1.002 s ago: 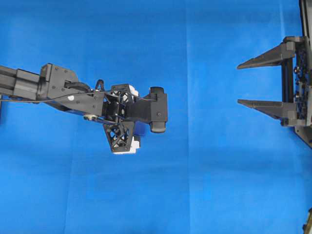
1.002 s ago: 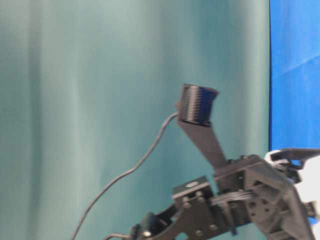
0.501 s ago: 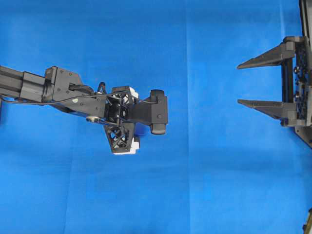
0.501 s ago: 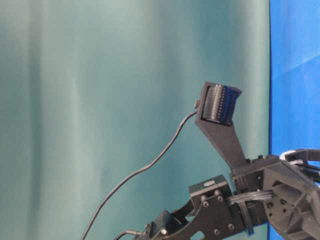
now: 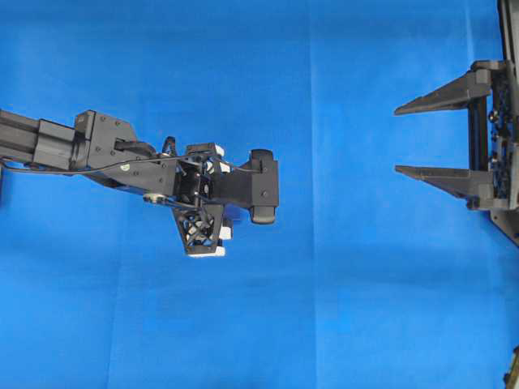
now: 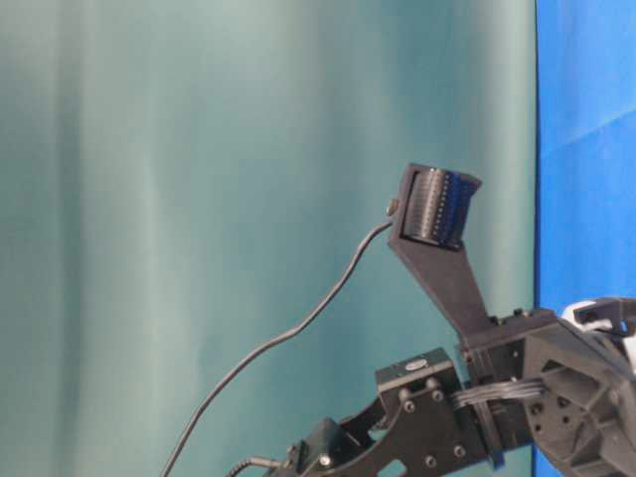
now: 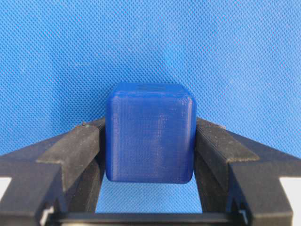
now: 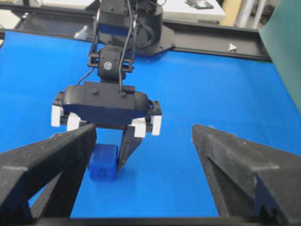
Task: Handover the blue block to the right arm after grasping it with the left arm, then place it in the designated position.
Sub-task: 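Close the left gripper on the blue cube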
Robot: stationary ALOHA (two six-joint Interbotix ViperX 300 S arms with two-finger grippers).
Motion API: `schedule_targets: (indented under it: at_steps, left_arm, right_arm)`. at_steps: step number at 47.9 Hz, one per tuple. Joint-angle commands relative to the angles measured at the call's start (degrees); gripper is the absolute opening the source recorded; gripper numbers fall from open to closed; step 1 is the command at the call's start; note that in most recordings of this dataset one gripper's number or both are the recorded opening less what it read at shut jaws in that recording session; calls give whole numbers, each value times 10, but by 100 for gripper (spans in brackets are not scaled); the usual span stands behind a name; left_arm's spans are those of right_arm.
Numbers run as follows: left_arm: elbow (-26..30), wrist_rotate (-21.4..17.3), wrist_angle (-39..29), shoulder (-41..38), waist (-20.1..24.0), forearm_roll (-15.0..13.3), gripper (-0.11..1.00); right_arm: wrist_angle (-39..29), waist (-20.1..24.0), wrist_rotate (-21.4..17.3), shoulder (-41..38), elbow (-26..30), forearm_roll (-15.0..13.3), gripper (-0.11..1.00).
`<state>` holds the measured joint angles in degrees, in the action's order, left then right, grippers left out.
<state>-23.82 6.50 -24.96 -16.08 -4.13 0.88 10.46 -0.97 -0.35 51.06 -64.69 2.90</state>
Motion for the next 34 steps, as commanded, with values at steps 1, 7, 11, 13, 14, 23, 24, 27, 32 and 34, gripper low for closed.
schedule_targets:
  at_steps: [1,7,11,13,14,23,24,27,32,34]
  left_arm:
    - [10,1,2,10,-3,1,46]
    - [10,1,2,11,-3,1,47]
    - [10,1,1,12,-3,1,46]
    - [10,1,-2,14,-3,1,46]
    - [11,1,-4,15,-3,1,47]
    - [22,3,-37,39,-4,-1,47]
    - [25,4,-44,43,-4,-1,47]
    - [36,4,-66,55,-7,-1,46]
    - [54,7,-100,77,-13,-1,47]
    - [62,7,-109,85,-16,-1,47]
  right_arm:
    - [6,-1,0,-2,12,1,96]
    - [6,-1,0,-2,13,1,96]
    - [6,-1,0,-2,14,1,96]
    - [6,-1,0,-2,14,1,96]
    - [6,-1,0,-2,14,1,96]
    - [4,-1,0,-2,17,1,96]
    - [4,-1,0,-2,17,1,96]
    - [4,-1,0,-2,18,1,96]
    - [4,-1,0,-2,18,1,96]
    - [4,-1,0,-2,18,2,96]
